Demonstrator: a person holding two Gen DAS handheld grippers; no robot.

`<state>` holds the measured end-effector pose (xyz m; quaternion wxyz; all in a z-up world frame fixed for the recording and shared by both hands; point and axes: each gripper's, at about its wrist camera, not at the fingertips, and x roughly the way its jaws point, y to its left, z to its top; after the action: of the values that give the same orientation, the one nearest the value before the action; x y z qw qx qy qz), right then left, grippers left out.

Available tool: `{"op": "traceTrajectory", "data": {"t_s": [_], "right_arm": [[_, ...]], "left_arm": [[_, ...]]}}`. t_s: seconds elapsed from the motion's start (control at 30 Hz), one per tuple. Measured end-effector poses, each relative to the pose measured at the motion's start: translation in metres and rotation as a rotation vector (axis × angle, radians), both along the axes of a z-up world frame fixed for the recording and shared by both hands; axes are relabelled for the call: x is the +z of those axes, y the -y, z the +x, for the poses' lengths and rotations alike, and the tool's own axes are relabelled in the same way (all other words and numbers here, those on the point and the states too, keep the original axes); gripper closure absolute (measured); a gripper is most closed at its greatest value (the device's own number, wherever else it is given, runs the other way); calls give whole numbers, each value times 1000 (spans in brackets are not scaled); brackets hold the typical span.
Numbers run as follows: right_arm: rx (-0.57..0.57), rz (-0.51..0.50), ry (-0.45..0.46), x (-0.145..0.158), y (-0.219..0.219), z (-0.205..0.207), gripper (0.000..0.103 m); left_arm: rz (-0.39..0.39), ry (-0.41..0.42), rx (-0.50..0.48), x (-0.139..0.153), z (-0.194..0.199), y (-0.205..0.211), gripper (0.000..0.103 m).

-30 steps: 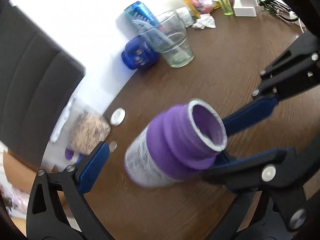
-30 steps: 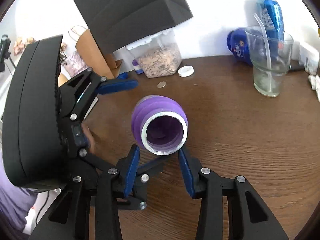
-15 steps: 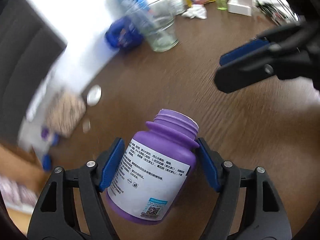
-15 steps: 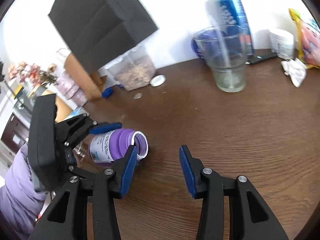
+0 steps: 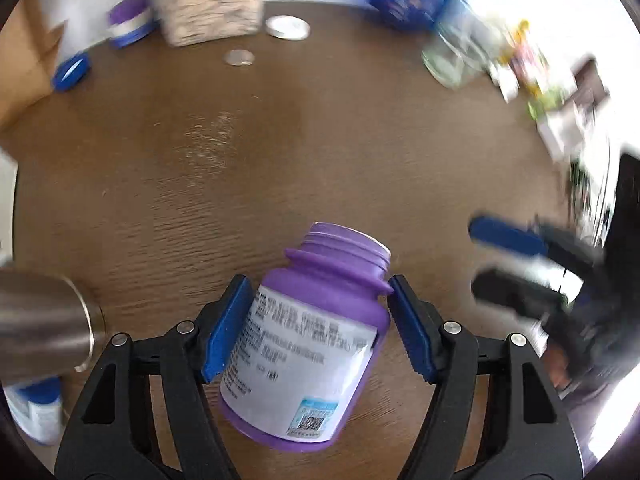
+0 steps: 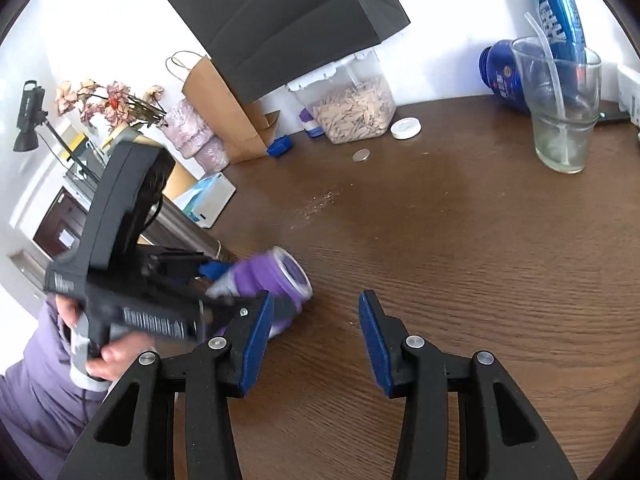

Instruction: Flip cup upright

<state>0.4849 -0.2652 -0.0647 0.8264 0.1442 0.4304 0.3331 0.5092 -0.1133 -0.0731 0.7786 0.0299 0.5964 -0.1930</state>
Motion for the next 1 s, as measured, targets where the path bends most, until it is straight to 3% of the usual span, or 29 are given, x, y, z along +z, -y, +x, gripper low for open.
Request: {"op": "traceTrajectory", "data": {"t_s": [0.1, 0.2, 0.27, 0.3, 0.37, 0.57, 0.67, 0.73, 0.8, 0.9, 1.0], "right_arm": [[-6, -2, -14, -1, -2, -1, 55], [2, 41, -24, 1, 0, 0, 55], [25, 87, -60, -1, 0, 1, 50], [38, 105, -85, -3, -2, 1, 40], [59, 125, -144, -8, -6, 1, 33], [111, 273, -279, -18, -28, -4, 25], [75, 313, -339, -22, -44, -3, 24], [46, 311, -305, -15, -49, -7, 31], [10, 233, -229, -2, -56, -15, 32], [-30, 67, -83, 20, -62, -28, 32], [-42, -26, -3, 33, -61, -40, 32]], "left_arm": [[85, 50, -136, 0, -18, 9, 20], [105, 80, -220, 4, -34, 13, 20], [145, 103, -232, 2, -42, 19, 43], [177, 123, -228, 1, -47, 22, 43], [209, 180, -199, 1, -55, 27, 43], [194, 432, -190, 23, -100, 30, 43], [160, 484, -186, 37, -102, 26, 43], [168, 487, -199, 41, -104, 25, 42], [166, 491, -212, 42, -108, 22, 40], [206, 453, -353, 44, -114, 22, 1], [339, 492, -358, 48, -123, 9, 1]]}}
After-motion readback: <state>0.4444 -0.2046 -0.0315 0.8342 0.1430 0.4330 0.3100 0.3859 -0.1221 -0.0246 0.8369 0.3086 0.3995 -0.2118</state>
